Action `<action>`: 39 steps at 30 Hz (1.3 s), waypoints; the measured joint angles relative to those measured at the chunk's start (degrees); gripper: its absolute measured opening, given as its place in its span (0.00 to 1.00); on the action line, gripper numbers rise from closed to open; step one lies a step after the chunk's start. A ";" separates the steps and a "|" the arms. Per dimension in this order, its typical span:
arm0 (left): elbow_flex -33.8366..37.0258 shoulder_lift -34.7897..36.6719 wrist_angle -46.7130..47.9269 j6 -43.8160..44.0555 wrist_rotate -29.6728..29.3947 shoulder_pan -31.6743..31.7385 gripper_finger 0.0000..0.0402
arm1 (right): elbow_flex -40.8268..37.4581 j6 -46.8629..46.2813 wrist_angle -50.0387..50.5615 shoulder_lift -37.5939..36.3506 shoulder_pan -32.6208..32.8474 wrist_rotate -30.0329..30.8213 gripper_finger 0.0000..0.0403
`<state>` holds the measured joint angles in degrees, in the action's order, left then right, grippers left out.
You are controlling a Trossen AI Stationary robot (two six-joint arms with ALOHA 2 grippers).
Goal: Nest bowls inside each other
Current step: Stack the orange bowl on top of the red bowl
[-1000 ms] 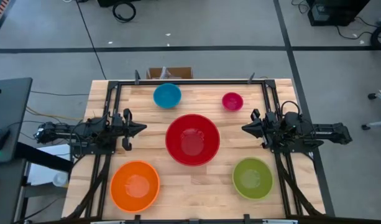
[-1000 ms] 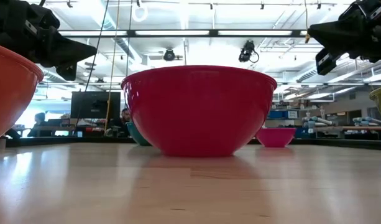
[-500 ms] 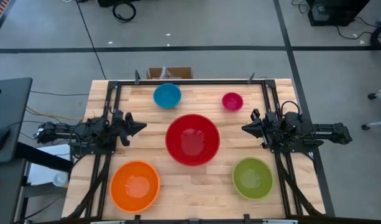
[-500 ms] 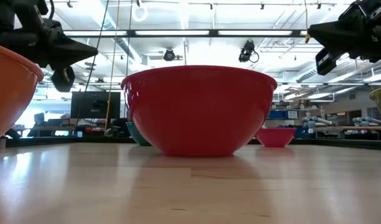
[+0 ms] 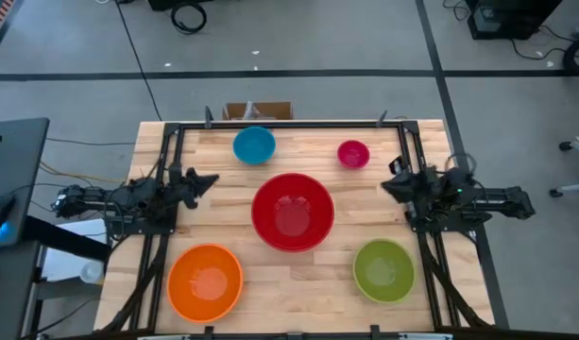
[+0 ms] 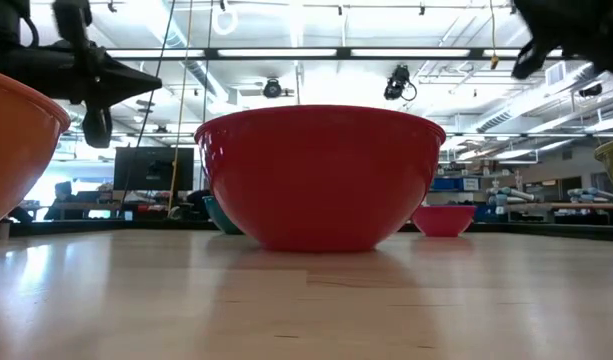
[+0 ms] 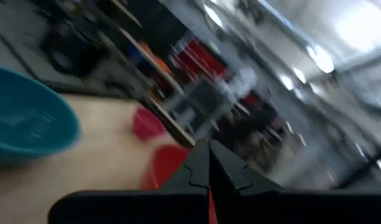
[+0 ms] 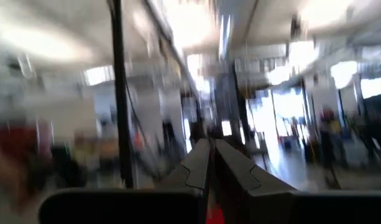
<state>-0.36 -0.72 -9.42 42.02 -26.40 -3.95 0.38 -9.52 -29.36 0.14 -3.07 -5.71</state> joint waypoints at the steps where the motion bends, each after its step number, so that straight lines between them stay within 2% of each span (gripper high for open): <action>1: 0.00 -0.28 -0.70 0.54 -0.99 0.06 0.01 | 0.00 -2.76 -3.47 0.00 0.00 2.44 0.07; 2: 0.00 -0.68 -1.04 0.94 -1.01 0.03 0.01 | 0.00 -6.66 -6.65 0.00 -0.01 6.51 0.07; 4: -0.02 -2.01 -1.66 4.14 -0.81 -0.15 0.01 | 0.04 -14.79 -9.67 -0.04 -0.10 19.19 0.07; 7: -0.25 -5.48 -1.68 9.71 -0.76 -0.82 0.01 | -0.02 -32.06 -1.90 0.10 -0.17 41.38 0.07; 8: -0.78 -7.18 -0.56 9.96 -0.72 -1.09 0.01 | -0.02 -37.72 1.78 0.39 -0.17 46.49 0.07; 9: -1.60 -9.08 -0.33 9.91 -0.67 -1.30 0.00 | -0.02 -41.64 6.02 0.39 -0.17 48.31 0.07; 10: -2.69 -11.04 -0.43 10.05 -0.51 -1.41 0.00 | -0.02 -43.05 10.13 0.58 -0.17 47.38 0.07; 12: -5.41 -14.92 -0.57 11.08 1.06 -1.48 0.00 | -0.02 -41.48 17.14 1.51 -0.17 39.20 0.07; 14: -8.92 -18.32 2.14 12.55 5.56 -1.50 0.00 | -0.02 -39.81 20.12 2.75 -0.17 29.73 0.07; 16: -12.56 -21.29 7.45 12.71 11.23 -1.57 0.00 | -0.02 -42.70 19.51 3.65 -0.13 25.08 0.07; 19: -17.63 -24.72 17.03 11.33 16.28 -1.60 0.01 | -0.02 -53.28 15.22 4.37 -0.17 25.85 0.07; 21: -20.42 -26.72 22.50 9.69 17.93 -1.60 0.03 | -0.02 -55.69 12.09 4.36 -0.17 26.36 0.07; 24: -23.26 -28.77 26.67 7.63 19.19 -1.57 0.07 | -0.02 -53.18 7.75 4.35 -0.17 32.57 0.07; 26: -24.86 -30.01 27.53 6.46 21.04 -1.57 0.11 | 0.21 -57.32 8.41 4.37 -0.41 37.75 0.07; 27: -25.45 -30.47 27.71 6.26 22.53 -1.57 0.14 | 0.33 -58.90 9.03 4.54 -0.67 37.97 0.07; 31: -26.96 -32.11 28.28 4.27 32.23 -2.59 0.26 | 0.44 -60.20 9.13 7.39 -0.61 29.91 0.07; 34: -28.18 -33.69 32.36 3.54 41.26 -5.10 0.33 | 0.44 -60.95 3.38 11.19 1.04 26.33 0.07; 36: -29.00 -35.00 38.64 2.54 43.24 -7.75 0.35 | 0.48 -59.37 -2.30 13.99 2.51 25.89 0.07; 39: -29.31 -36.87 46.34 -1.22 42.10 -11.82 0.36 | 2.94 -55.52 -5.72 18.59 5.07 26.94 0.07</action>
<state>-29.67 -37.59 36.92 40.80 15.70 -15.77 3.32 -65.04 -35.08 18.74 2.00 21.23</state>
